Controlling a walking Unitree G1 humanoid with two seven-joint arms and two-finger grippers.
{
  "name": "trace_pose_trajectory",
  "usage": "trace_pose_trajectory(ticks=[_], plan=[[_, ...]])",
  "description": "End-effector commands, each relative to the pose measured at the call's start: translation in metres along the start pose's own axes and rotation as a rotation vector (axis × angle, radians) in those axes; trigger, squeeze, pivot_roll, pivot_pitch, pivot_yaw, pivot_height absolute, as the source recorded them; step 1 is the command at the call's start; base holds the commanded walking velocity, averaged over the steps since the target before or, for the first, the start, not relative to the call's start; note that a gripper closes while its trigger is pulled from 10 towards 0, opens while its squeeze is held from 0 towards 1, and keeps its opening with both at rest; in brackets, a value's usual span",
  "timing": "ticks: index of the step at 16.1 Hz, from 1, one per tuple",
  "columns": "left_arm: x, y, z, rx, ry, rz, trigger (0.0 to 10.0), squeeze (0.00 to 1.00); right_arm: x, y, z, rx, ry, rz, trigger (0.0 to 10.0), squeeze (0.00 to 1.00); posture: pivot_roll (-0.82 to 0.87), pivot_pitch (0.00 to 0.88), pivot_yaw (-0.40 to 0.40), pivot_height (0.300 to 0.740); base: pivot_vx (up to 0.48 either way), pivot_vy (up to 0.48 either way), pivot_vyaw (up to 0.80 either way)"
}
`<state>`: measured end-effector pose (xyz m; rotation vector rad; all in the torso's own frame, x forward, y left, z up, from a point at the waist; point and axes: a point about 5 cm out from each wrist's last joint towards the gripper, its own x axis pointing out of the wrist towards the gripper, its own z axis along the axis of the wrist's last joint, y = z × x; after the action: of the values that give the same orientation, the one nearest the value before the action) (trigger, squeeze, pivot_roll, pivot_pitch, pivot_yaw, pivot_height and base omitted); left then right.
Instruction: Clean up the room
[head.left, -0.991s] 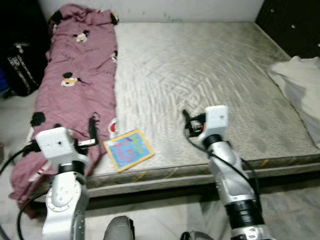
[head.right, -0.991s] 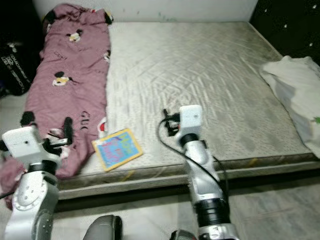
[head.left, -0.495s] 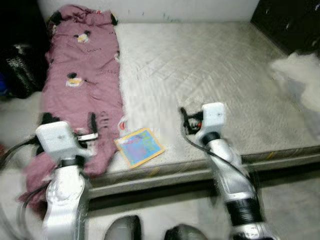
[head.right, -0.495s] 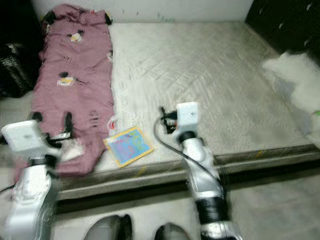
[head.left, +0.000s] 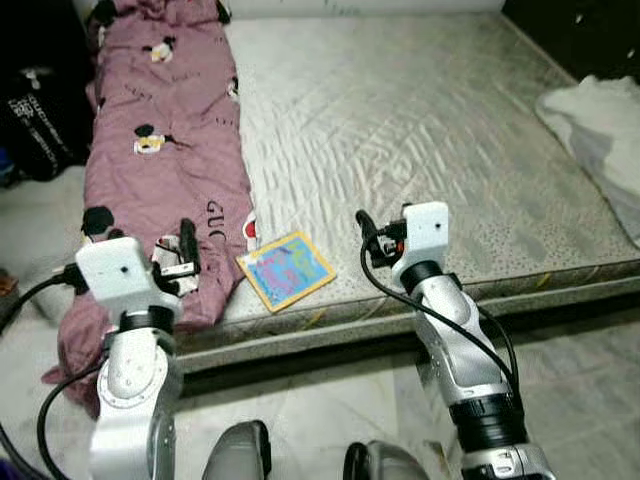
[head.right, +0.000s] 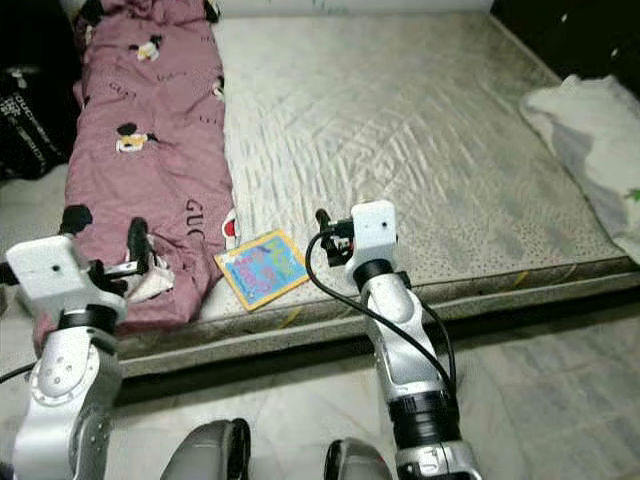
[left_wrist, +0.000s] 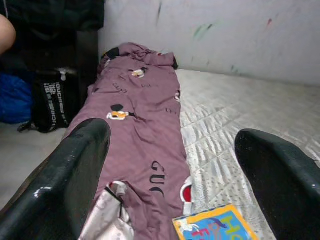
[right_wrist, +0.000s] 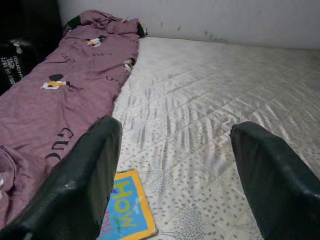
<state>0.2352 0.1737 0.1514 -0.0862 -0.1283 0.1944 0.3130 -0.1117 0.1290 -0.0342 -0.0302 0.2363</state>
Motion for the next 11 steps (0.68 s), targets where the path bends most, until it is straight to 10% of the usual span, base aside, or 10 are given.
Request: trace_pose_trajectory(ticks=[1,7,11], plan=[[-0.0002,-0.0007,-0.0008,0.005,0.004,-0.012,10.0,0.0,0.0018,-0.0009,-0.0001,-0.002,0.002,-0.011,10.0,0.0,0.13,0.154,-0.034,0.74,0.0,0.0,0.0],[0.0009,-0.0018,-0.0042,-0.006,0.017,-0.013,10.0,0.0,0.0017,-0.003,-0.0038,0.005,0.01,-0.022,10.0,0.0,0.13,0.136,-0.029,0.74,0.0,0.476,0.0],[0.002,-0.0019,-0.0029,0.007,0.005,-0.016,10.0,0.0,0.0035,-0.0061,-0.0028,-0.01,0.001,-0.029,10.0,0.0,0.13,0.133,-0.031,0.74,0.0,0.0,0.0]])
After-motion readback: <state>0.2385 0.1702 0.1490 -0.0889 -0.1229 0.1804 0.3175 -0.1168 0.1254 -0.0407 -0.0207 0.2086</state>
